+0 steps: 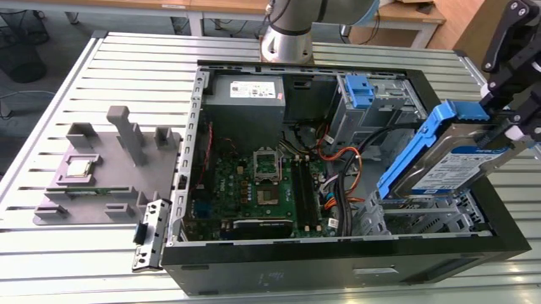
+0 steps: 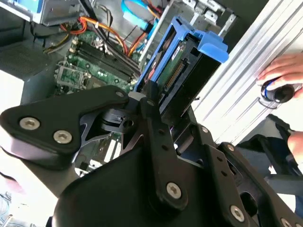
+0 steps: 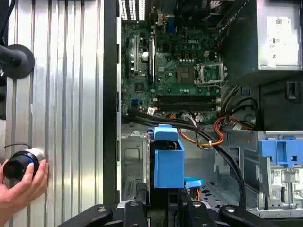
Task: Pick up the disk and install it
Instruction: 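Insert the disk into the insertion slot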
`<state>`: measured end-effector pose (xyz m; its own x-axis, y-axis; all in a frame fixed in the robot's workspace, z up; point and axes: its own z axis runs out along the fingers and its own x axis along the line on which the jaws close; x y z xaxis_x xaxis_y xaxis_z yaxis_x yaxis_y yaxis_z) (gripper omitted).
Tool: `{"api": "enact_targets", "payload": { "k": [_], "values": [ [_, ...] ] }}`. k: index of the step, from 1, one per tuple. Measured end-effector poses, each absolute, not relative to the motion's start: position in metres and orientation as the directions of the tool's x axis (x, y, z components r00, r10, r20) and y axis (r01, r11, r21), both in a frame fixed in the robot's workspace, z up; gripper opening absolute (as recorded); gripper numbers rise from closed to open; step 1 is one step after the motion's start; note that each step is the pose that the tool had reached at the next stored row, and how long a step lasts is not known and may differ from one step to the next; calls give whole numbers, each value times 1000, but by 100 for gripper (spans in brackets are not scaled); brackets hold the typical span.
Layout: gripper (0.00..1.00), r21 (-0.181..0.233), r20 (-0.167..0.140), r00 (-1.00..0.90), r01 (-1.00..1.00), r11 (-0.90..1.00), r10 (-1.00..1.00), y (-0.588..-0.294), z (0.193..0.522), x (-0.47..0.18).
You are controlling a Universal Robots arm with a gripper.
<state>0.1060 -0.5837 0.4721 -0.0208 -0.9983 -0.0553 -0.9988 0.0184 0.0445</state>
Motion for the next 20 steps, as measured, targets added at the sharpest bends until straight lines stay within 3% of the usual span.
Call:
{"api": "enact_targets", "payload": {
  "k": [20],
  "values": [
    [35, 45, -55, -21, -999, 18, -998, -584, 459, 118]
  ]
}}
